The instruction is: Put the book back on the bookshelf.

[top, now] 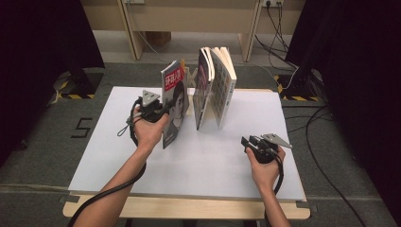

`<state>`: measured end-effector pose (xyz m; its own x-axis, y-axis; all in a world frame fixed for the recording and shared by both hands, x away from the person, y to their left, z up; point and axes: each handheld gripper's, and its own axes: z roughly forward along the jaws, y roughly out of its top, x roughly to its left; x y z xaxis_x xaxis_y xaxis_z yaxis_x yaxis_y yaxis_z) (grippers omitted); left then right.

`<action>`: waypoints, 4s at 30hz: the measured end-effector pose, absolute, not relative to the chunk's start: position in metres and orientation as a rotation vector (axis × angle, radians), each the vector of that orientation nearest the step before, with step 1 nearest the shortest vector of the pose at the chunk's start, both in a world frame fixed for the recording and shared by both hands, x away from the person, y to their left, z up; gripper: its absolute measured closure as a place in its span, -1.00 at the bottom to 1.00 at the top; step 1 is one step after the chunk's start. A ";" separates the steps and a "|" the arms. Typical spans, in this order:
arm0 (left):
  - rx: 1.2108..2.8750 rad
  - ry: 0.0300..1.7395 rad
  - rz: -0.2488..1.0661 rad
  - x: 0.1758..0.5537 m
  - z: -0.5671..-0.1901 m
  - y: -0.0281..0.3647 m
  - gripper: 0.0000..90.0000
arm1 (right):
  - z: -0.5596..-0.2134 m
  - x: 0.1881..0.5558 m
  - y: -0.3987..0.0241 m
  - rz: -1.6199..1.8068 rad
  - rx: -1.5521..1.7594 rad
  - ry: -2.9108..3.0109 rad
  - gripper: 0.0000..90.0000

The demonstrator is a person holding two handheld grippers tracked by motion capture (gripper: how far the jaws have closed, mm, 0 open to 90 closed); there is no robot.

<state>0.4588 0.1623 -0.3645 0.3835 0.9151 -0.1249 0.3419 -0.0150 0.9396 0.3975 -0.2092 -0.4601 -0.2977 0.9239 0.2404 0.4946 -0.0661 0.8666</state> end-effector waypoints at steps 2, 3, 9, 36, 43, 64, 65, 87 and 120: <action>1.568 1.153 0.673 0.458 -0.364 0.163 0.92 | -0.463 0.396 -0.210 1.298 1.512 1.803 0.33; 1.567 1.153 0.673 0.458 -0.364 0.163 0.92 | -0.464 0.395 -0.210 1.297 1.530 1.797 0.33; 1.563 1.155 0.666 0.461 -0.365 0.164 0.92 | -0.468 0.390 -0.209 1.280 1.539 1.801 0.32; 1.545 1.169 0.674 0.476 -0.350 0.169 0.92 | -0.479 0.387 -0.214 1.249 1.561 1.798 0.32; 1.513 1.162 0.707 0.480 -0.342 0.174 0.92 | -0.479 0.387 -0.214 1.245 1.554 1.797 0.31; 1.460 1.129 0.749 0.502 -0.343 0.168 0.92 | -0.479 0.388 -0.217 1.242 1.557 1.791 0.31; 1.458 1.129 0.751 0.502 -0.344 0.168 0.92 | -0.480 0.388 -0.216 1.244 1.559 1.792 0.31; 1.421 1.124 0.792 0.511 -0.349 0.166 0.92 | -0.479 0.388 -0.214 1.240 1.539 1.806 0.31; 1.492 1.160 0.724 0.497 -0.378 0.175 0.86 | -0.480 0.388 -0.212 1.261 1.558 1.825 0.30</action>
